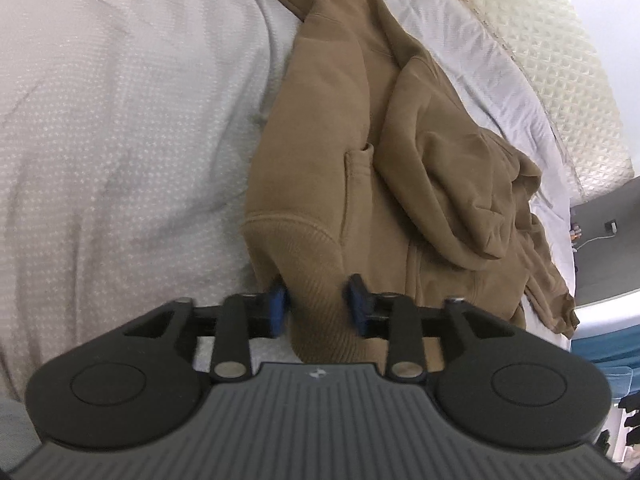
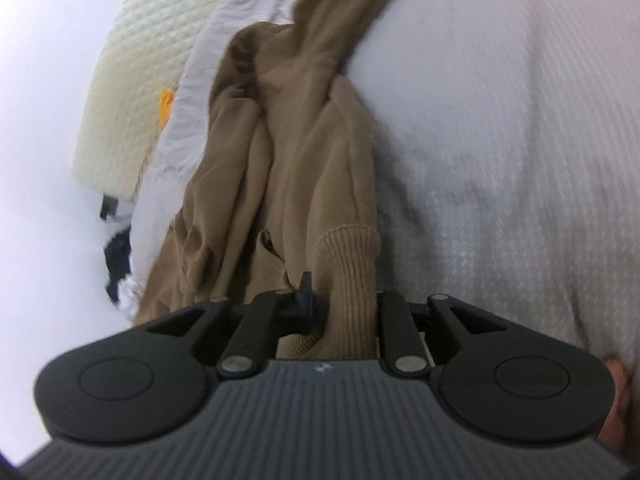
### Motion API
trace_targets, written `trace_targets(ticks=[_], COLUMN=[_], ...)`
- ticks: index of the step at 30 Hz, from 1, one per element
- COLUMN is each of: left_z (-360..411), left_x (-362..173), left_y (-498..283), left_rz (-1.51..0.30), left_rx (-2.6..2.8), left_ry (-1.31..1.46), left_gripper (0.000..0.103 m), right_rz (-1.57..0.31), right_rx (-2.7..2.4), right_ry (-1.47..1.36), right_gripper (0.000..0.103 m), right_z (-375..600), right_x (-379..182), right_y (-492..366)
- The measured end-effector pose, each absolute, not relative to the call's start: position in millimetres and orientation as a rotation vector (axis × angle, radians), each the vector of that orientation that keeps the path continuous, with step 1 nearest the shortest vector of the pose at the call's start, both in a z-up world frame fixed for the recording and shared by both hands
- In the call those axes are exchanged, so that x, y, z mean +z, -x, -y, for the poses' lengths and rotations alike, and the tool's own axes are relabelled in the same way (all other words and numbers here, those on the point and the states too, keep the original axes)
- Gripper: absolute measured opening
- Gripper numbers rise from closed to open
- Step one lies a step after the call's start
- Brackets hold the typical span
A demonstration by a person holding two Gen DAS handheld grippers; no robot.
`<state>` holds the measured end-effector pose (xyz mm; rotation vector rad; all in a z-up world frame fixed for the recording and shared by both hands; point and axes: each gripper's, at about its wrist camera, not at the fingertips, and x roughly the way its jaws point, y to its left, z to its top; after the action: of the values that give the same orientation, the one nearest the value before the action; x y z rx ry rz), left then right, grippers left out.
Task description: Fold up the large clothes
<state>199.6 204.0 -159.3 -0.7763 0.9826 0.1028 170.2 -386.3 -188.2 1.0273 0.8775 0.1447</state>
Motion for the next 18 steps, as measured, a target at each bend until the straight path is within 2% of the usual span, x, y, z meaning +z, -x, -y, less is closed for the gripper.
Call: trace_targets(ticks=[1,2,3,4,6,11,18], left_z=[-205.3,-208.6,-210.1,-214.1,-219.5,-204.7,-137.3], left_x=[-156.7,-152.4,-150.3,-146.8,-138.2,-109.4,-70.9], left_y=[-197.1,-195.0,-192.4,-189.4,-181.0,-168.7,-159.8], left_rz=[-0.981,-0.976,-0.973,-0.966,-0.951,-0.894,-0.764], left_rx=[0.109,0.111,0.112,0.109,0.101,0.085,0.005], left_ry=[0.771,0.764,0.767,0.78,0.801,0.705,0.437], left_gripper=[0.054,0.063,0.07,0.071,0.074,0.075,0.075], right_rz=[-0.885,-0.89,-0.896,-0.893,-0.876,-0.753,-0.558], right_rx=[0.14,0.133,0.117,0.09,0.022,-0.066,0.017], right_ry=[-1.055,-1.071,-1.082,-1.086,-1.079,-0.936,-0.598], right_gripper=[0.019,0.024,0.035,0.041,0.071,0.074,0.074], right_z=[388.6,391.5,392.3,394.5,397.6,394.8,360.9], right_x=[-190.6,-191.9,-192.4,-191.7,-187.8,-159.1,-109.7], right_y=[-169.8,-169.4,-168.5,-166.5,-162.6,-152.4,-138.4])
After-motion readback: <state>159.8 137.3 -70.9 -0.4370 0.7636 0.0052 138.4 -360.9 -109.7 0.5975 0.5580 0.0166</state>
